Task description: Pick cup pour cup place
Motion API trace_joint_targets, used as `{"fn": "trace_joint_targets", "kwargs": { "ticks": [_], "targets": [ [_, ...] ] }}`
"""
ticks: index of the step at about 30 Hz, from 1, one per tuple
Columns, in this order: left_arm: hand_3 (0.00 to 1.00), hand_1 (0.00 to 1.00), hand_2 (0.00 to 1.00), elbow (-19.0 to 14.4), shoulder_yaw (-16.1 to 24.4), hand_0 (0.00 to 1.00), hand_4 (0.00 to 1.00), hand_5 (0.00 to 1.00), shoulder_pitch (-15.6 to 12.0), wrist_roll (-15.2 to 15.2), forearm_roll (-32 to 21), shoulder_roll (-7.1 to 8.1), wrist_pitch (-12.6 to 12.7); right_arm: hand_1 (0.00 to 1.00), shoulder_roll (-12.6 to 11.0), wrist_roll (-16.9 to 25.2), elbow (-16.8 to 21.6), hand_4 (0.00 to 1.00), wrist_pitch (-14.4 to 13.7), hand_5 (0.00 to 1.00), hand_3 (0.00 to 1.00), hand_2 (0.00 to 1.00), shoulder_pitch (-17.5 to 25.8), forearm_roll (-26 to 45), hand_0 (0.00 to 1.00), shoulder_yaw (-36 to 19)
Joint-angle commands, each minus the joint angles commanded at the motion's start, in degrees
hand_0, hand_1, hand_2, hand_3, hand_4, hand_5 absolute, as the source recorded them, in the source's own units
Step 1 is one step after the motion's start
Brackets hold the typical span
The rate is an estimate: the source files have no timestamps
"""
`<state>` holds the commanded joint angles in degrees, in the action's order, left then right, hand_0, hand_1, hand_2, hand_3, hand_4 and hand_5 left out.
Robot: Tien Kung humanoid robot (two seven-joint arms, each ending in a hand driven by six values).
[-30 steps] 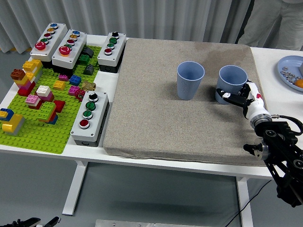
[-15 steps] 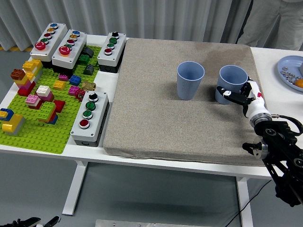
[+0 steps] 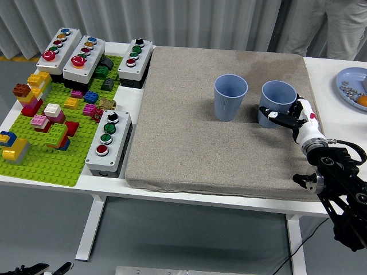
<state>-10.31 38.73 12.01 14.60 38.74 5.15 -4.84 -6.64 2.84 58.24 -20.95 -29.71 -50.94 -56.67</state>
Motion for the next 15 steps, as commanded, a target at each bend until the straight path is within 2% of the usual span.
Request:
{"fn": "trace_joint_targets", "kwargs": {
  "ticks": [10,15],
  "targets": [
    [0.703,0.782,0.821,0.0,0.4,0.766,0.511,0.998,-0.3,0.1,0.5,0.37,0.0,0.690,-3.8,-0.4,1.6,0.788,-0.6,0.132,0.656,0.599,-2.7,-4.6,0.807,5.2],
    [0.702,0.782,0.821,0.0,0.5,0.766,0.510,0.998,-0.2,0.1,0.6,0.41,0.0,0.692,-4.7,-0.4,2.0,0.786,-1.1,0.133,0.656,0.600,-3.7,-8.0,0.811,6.6]
  ]
}}
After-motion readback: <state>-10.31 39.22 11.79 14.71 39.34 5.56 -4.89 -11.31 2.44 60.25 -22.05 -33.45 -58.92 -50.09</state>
